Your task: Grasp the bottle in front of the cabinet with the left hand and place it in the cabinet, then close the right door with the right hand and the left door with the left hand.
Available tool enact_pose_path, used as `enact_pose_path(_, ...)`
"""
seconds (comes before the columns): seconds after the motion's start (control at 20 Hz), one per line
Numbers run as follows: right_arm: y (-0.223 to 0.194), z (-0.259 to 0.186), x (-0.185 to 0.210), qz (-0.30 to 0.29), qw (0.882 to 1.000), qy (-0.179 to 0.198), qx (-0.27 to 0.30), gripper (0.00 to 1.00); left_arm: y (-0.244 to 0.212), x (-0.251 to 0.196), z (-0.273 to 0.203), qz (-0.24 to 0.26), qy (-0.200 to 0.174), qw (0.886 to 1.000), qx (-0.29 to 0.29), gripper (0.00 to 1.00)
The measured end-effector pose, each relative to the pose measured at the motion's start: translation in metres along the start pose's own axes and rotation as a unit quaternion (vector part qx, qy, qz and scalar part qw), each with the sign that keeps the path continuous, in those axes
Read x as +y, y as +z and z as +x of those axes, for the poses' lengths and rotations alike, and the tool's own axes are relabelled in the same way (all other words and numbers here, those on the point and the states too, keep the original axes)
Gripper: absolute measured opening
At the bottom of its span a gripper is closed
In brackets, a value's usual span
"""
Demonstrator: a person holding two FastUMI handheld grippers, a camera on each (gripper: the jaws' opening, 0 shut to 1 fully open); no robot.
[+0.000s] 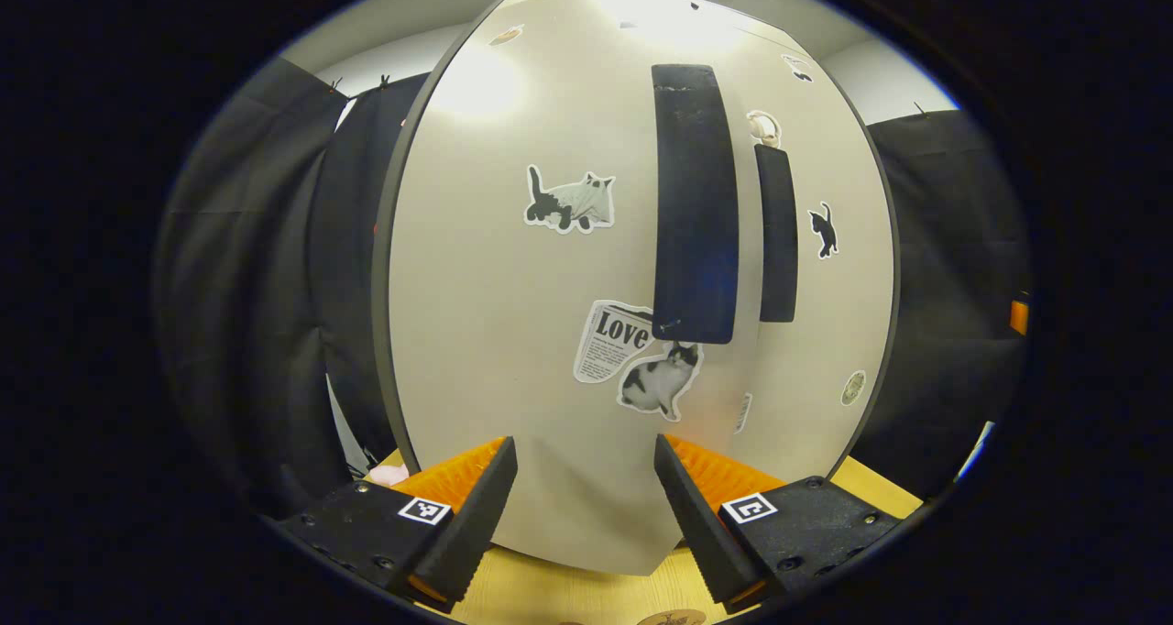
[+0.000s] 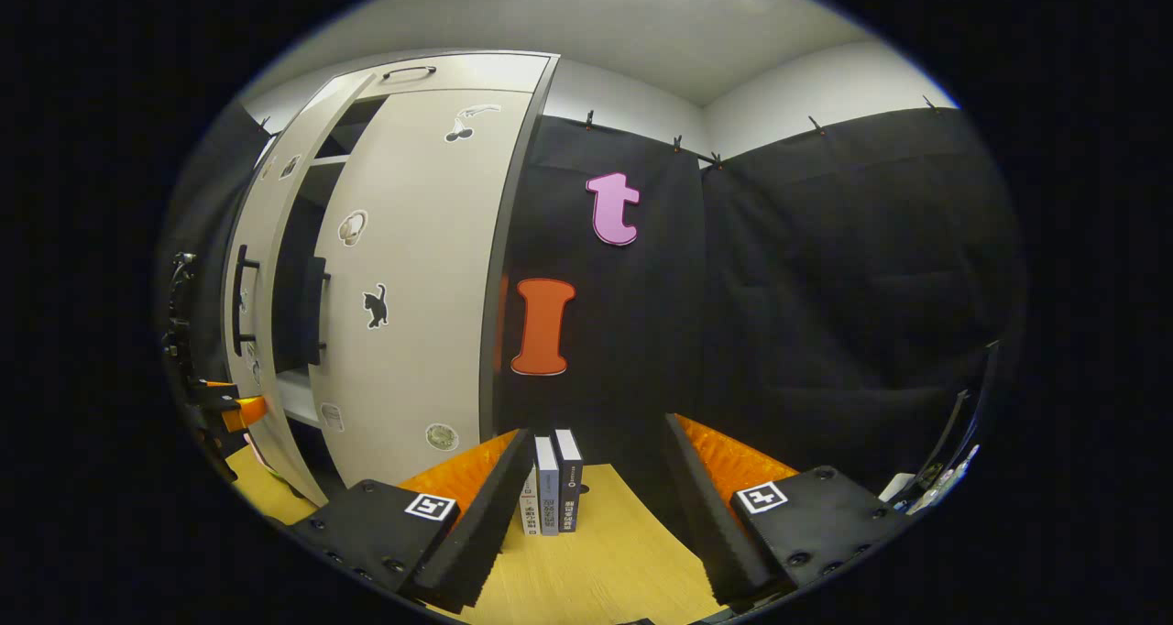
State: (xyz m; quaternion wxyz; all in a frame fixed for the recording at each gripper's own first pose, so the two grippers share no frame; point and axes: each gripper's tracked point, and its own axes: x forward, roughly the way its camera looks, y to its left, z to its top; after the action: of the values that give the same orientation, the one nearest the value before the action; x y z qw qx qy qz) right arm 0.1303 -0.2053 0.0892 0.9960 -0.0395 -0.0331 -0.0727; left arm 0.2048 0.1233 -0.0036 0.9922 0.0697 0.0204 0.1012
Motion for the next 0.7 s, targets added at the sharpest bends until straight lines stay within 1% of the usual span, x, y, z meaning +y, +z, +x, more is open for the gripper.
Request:
enact_pose_path(0.2, -0.001, 0.015, -0.012, -0.01, 1.0, 0.002, -0.002, 0.95, -0.002, -0.013, 0.003, 0.0, 0.0, 1.0, 0.002, 0.93)
enact_pose_path(0.25, -0.002, 0.018, -0.014, -0.011, 1.0, 0.002, -0.001, 0.88, -0.002, -0.014, 0.005, 0.002, 0.002, 1.0, 0.002, 0.93)
enact_pose_path(0.3, -0.004, 0.022, -0.017, -0.01, 1.0, 0.003, 0.0, 0.88, -0.002, -0.015, 0.008, 0.004, 0.006, 1.0, 0.002, 0.93)
enact_pose_path(0.35, -0.005, 0.025, -0.019, -0.009, 1.0, 0.003, 0.002, 0.95, -0.003, -0.015, 0.008, 0.006, 0.009, 1.0, 0.002, 0.93)
enact_pose_path(0.45, -0.011, 0.032, -0.025, -0.004, 1.0, 0.004, 0.005, 0.95, -0.004, -0.02, 0.01, 0.006, 0.009, 1.0, 0.005, 0.93)
enact_pose_path(0.5, -0.013, 0.035, -0.026, -0.003, 1.0, 0.004, 0.007, 0.88, -0.004, -0.022, 0.01, 0.008, 0.01, 1.0, 0.006, 0.93)
enact_pose_path(0.55, -0.014, 0.038, -0.029, -0.002, 1.0, 0.004, 0.008, 0.88, -0.004, -0.023, 0.013, 0.011, 0.013, 1.0, 0.006, 0.93)
enact_pose_path(0.6, -0.015, 0.042, -0.031, -0.002, 1.0, 0.004, 0.008, 0.95, -0.003, -0.025, 0.013, 0.014, 0.014, 1.0, 0.006, 0.93)
enact_pose_path(0.7, -0.017, 0.049, -0.034, -0.002, 1.0, 0.007, 0.008, 0.95, -0.003, -0.028, 0.014, 0.019, 0.018, 1.0, 0.007, 0.93)
